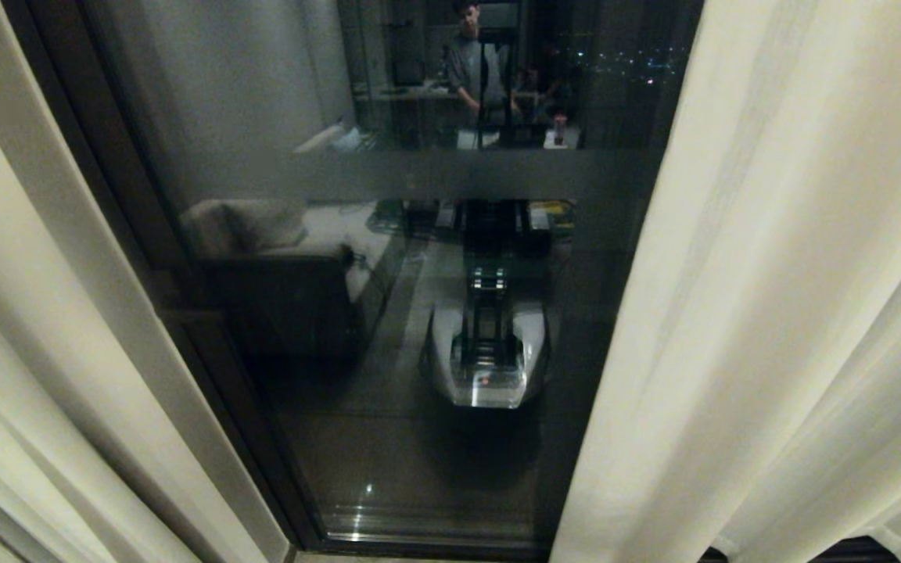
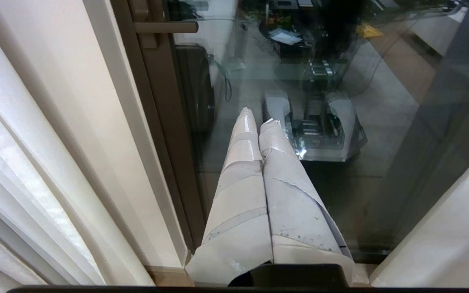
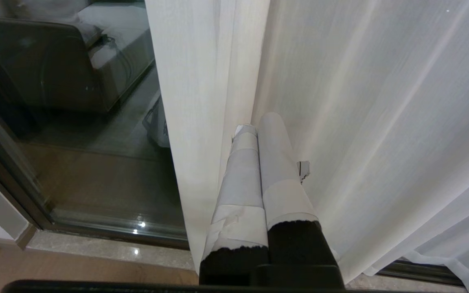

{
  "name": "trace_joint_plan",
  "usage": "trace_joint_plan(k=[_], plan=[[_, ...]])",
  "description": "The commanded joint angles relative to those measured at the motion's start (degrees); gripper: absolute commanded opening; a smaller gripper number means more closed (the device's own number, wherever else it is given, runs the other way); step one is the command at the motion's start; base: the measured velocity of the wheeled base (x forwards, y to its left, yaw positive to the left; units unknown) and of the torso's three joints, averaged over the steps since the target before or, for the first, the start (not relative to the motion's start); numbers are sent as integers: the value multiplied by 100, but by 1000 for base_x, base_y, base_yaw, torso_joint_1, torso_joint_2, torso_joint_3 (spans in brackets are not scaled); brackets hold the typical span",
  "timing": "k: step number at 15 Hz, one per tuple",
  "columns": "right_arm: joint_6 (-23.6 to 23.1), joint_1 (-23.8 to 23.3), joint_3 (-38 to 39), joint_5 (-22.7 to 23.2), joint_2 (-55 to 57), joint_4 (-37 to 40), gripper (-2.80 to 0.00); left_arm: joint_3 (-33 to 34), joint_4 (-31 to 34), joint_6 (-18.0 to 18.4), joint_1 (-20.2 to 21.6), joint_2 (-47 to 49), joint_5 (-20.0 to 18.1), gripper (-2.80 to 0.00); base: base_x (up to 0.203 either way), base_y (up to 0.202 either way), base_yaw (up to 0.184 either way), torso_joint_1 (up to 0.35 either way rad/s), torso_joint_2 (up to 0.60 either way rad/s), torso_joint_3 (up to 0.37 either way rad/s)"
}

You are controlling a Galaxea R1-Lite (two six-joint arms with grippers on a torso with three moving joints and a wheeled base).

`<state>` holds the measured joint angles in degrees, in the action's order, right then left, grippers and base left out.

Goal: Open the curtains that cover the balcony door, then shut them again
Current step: Close the inner curtains on both sides

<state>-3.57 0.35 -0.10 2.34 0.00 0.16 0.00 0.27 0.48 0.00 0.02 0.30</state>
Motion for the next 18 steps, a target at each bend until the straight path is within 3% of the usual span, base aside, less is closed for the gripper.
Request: trace_joint_plan(k=[1,18], plan=[[-3,0,1,3,9,2,-280,0,0,5,0,-2,5,-280,0,0,0,0,0,0],[-3,0,1,3,9,2,-280,0,0,5,0,-2,14,-280,0,0,0,0,0,0]])
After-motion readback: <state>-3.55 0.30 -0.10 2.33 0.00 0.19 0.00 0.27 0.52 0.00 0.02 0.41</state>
